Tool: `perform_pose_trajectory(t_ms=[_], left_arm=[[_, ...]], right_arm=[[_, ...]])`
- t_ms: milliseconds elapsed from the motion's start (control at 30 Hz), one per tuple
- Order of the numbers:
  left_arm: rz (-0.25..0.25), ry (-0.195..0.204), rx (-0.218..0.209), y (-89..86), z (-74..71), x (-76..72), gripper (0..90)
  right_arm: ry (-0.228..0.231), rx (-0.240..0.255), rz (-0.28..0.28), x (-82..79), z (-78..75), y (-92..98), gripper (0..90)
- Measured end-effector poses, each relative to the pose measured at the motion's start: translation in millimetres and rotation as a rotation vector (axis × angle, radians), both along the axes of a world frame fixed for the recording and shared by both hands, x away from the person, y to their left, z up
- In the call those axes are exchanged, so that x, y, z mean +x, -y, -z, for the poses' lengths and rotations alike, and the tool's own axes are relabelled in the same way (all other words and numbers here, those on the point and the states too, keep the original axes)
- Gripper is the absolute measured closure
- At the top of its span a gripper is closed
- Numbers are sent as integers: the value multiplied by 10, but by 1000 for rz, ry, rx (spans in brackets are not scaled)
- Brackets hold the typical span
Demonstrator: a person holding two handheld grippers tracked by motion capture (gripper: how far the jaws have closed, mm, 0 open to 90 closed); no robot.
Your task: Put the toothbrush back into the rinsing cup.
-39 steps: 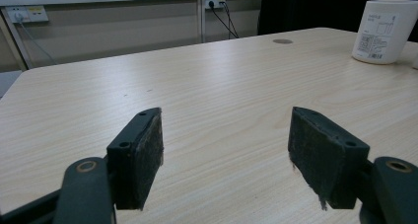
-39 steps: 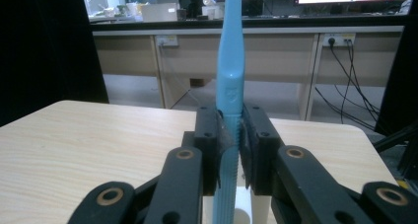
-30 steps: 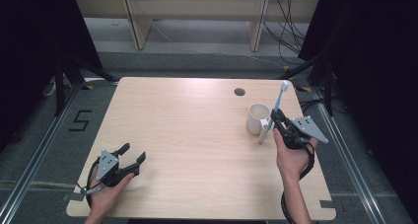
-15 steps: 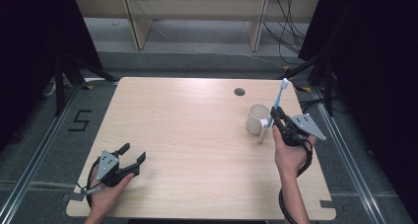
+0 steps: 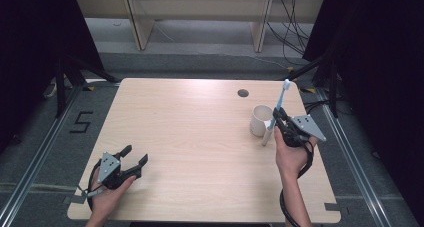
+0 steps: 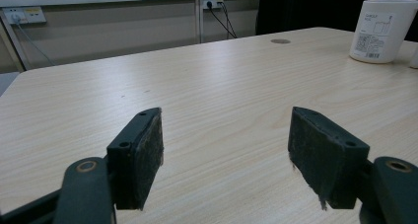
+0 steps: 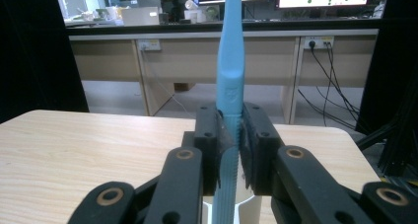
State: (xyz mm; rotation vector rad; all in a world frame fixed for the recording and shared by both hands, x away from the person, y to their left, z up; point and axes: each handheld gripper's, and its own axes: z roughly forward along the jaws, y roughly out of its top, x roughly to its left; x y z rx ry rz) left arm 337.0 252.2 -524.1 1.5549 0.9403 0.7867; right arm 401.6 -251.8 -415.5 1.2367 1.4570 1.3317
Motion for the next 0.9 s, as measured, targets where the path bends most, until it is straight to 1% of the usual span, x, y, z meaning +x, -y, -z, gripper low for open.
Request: perform_pose_trajectory(t_ms=[100,133,167,200,233,267,300,333,367,400,433,467,500,533,567,633,667,700,767,833,900], left_arm=[[1,1,-2,-1,1,0,290],[1,1,-2,-2,0,-1,290],[6,11,-8,-1,6,9,290],[4,7,-6,-2,4,5,290],[10,17,-12,0,9,13,290],[9,17,-9,1,8,10,290],[3,4,2,-2,0,-6,289],[5,13,-1,2,4,-1,290],[4,10,0,2,3,-1,290],[2,3,4,0,0,-4,290],[3,2,4,1,0,-2,290],[3,2,4,0,0,-2,290],[4,3,2,0,1,-3,290],[4,3,-1,-2,1,-3,290],[10,18,-11,0,9,11,290],[10,19,-11,0,9,12,290],[4,4,0,-1,1,-3,290],[3,4,2,-1,0,-5,290],[3,5,3,1,1,-4,289],[3,3,1,0,0,-3,290],[5,8,-3,-1,3,1,290]], right_arm=[[2,4,4,9,16,-13,794],[4,-6,7,13,25,-10,794],[6,-5,5,21,36,-13,794],[-6,-7,6,17,41,-17,794],[-6,-12,9,21,50,-16,794],[-3,-4,11,29,61,-22,794],[-7,-12,21,31,65,-18,794],[-12,-4,14,36,71,-20,794],[-5,-11,19,43,80,-16,794],[-18,-22,26,36,78,-11,794],[-12,-20,26,44,87,-12,794],[-9,-5,24,48,98,-18,794],[2,-5,27,52,107,-22,794],[-1,-14,32,38,110,-19,794],[7,6,38,36,123,-40,794],[13,-7,29,49,142,-38,794],[6,-5,33,44,149,-44,794],[4,-18,38,41,152,-41,794],[13,-18,39,51,165,-46,794],[3,-15,37,49,171,-54,794],[10,-21,42,54,180,-52,794]])
